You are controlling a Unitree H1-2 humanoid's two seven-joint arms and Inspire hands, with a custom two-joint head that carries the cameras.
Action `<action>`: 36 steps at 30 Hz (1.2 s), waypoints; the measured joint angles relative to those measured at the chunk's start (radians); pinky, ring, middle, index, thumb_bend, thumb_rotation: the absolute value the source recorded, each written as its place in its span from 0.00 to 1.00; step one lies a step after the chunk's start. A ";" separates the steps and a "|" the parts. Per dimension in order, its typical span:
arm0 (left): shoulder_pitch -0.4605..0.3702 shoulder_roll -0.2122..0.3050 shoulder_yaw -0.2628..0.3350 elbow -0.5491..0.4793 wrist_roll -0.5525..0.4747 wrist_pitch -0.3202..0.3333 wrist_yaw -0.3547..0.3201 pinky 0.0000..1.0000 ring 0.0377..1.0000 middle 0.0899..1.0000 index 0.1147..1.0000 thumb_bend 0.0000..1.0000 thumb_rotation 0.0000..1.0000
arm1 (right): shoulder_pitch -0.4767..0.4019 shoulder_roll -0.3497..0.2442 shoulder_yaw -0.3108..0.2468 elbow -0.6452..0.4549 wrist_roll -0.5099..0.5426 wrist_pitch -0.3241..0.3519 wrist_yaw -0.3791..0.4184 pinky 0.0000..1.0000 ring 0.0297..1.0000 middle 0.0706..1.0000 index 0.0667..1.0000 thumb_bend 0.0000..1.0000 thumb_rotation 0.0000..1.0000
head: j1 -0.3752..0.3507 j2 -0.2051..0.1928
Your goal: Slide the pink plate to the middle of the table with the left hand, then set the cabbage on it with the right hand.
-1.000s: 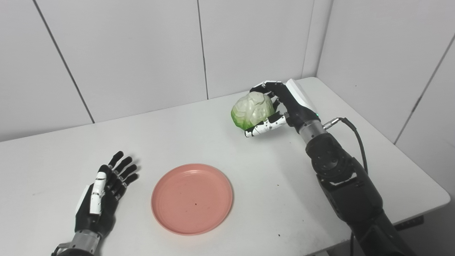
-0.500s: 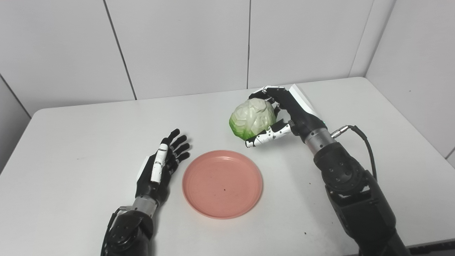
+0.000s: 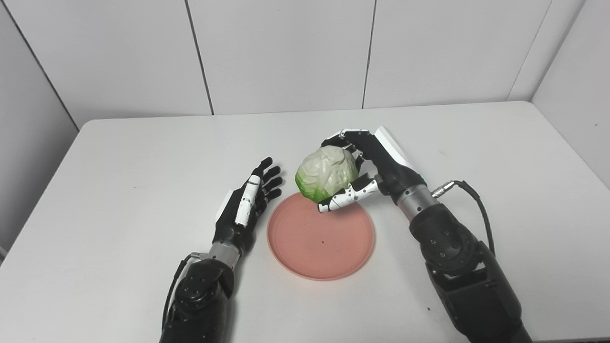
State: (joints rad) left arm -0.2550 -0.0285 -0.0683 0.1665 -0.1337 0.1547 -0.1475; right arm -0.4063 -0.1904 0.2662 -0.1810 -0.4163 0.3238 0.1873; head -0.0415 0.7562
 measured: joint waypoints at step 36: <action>0.003 -0.012 -0.008 -0.040 0.006 0.060 0.027 0.89 0.90 0.92 0.91 0.44 1.00 | 0.073 -0.009 0.100 0.096 -0.025 -0.090 0.023 0.35 0.39 0.40 0.49 0.53 0.00 | 0.009 0.054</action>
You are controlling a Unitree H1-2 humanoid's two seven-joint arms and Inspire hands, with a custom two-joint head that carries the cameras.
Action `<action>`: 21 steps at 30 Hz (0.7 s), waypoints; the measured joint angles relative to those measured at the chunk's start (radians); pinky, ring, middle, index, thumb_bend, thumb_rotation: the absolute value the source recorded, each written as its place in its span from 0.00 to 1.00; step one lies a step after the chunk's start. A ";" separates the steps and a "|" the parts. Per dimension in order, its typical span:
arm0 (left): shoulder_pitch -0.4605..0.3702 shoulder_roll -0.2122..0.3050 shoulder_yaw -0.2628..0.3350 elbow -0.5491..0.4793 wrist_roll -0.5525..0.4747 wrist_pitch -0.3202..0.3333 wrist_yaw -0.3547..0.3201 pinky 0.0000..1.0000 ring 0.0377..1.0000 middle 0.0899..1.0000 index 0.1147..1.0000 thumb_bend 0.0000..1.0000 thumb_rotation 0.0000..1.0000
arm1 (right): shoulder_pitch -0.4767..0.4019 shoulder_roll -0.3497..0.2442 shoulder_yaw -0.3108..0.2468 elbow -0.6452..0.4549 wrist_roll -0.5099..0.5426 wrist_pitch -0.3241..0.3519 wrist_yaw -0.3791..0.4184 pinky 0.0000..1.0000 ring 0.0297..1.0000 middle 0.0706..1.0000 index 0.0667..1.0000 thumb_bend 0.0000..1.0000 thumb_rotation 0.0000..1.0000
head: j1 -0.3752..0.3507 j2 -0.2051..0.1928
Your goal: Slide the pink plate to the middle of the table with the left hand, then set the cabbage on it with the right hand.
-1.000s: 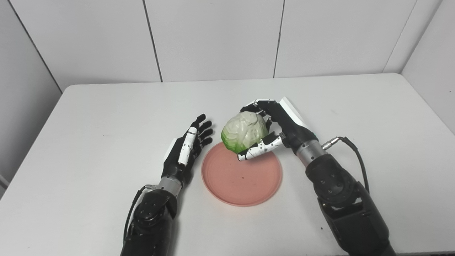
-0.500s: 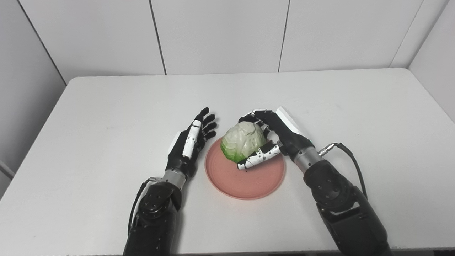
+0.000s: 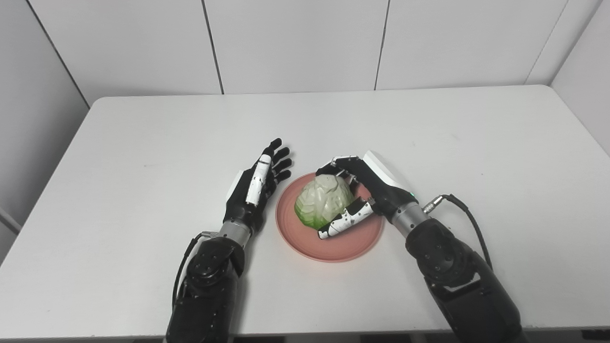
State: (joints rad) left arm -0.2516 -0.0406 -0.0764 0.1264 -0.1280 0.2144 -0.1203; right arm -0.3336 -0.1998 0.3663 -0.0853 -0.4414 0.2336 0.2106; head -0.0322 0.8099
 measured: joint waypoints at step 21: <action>0.000 -0.004 -0.004 -0.013 0.000 0.022 0.011 0.89 0.90 0.91 0.91 0.44 1.00 | 0.007 0.008 0.031 0.008 -0.057 -0.006 0.017 0.63 0.72 0.78 0.82 0.87 0.07 | 0.003 0.009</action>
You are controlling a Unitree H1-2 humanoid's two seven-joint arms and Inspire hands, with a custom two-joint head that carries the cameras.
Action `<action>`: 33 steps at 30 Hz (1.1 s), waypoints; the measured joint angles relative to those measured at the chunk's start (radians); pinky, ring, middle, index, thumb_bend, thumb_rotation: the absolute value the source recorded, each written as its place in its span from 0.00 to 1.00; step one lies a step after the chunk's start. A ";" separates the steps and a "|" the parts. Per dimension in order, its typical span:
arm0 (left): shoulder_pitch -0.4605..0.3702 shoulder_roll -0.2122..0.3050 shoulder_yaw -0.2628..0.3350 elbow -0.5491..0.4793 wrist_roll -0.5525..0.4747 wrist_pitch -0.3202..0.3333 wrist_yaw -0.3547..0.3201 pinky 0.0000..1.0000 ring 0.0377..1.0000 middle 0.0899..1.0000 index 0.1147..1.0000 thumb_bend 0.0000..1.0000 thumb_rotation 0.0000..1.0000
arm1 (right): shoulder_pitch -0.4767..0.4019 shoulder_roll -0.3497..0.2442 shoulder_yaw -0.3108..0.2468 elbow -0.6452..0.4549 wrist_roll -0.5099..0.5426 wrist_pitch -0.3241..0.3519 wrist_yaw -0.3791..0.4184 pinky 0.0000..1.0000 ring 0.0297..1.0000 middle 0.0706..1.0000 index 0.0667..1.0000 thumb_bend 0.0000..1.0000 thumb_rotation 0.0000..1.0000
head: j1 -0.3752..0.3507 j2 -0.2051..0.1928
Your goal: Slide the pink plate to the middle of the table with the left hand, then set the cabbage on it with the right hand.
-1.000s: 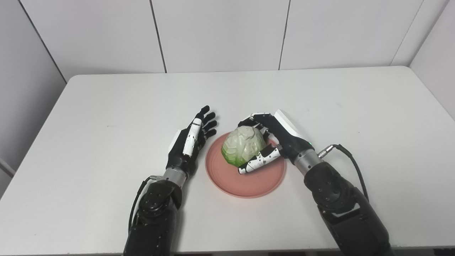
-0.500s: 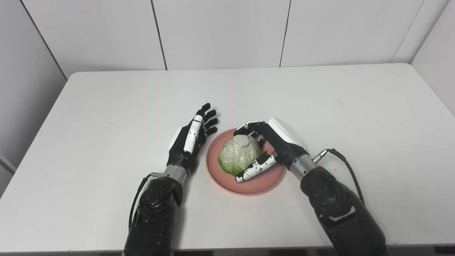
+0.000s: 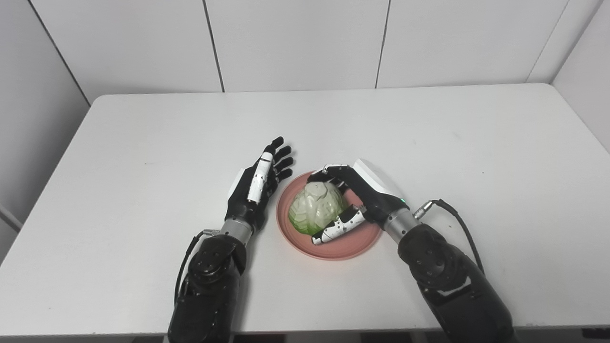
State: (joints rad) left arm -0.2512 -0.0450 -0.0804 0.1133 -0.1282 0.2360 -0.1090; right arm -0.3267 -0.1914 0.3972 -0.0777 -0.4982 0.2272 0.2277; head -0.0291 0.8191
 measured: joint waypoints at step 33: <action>0.000 0.000 0.001 0.002 -0.002 0.000 -0.001 0.89 0.89 0.91 0.90 0.44 1.00 | -0.105 -0.126 -0.089 -0.392 -0.013 0.145 0.332 0.78 0.88 0.94 0.98 1.00 0.30 | -0.020 -0.020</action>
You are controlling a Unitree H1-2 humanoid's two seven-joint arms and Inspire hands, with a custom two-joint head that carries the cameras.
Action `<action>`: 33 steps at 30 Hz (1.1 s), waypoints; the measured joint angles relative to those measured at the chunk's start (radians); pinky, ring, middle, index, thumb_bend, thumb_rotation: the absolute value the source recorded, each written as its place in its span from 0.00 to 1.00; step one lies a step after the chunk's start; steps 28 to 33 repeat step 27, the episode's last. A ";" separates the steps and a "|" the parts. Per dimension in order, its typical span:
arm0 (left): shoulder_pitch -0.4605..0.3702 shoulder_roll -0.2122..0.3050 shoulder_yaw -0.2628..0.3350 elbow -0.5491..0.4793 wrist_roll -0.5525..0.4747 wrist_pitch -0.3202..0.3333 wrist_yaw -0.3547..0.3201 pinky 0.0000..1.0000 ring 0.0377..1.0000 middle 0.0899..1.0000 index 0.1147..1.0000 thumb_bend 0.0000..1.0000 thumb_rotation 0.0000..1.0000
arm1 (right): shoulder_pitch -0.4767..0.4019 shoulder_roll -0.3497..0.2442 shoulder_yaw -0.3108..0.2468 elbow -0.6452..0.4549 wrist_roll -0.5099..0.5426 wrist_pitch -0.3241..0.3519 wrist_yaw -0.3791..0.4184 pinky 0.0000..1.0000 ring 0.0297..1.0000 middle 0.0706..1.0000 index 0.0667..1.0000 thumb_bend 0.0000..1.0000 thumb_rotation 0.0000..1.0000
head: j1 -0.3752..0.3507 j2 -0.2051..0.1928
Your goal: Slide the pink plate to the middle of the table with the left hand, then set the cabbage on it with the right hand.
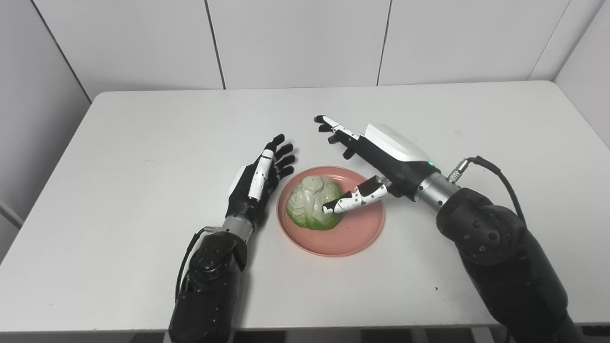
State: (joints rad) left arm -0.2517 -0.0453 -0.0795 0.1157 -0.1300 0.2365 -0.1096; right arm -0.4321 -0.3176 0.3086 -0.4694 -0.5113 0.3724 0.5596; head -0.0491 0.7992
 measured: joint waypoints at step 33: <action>0.173 0.026 -0.014 -0.131 0.075 -0.140 -0.009 1.00 1.00 1.00 1.00 0.42 1.00 | 0.345 0.262 -0.283 0.153 0.315 -0.061 -0.418 1.00 1.00 1.00 1.00 0.26 1.00 | -0.012 -0.015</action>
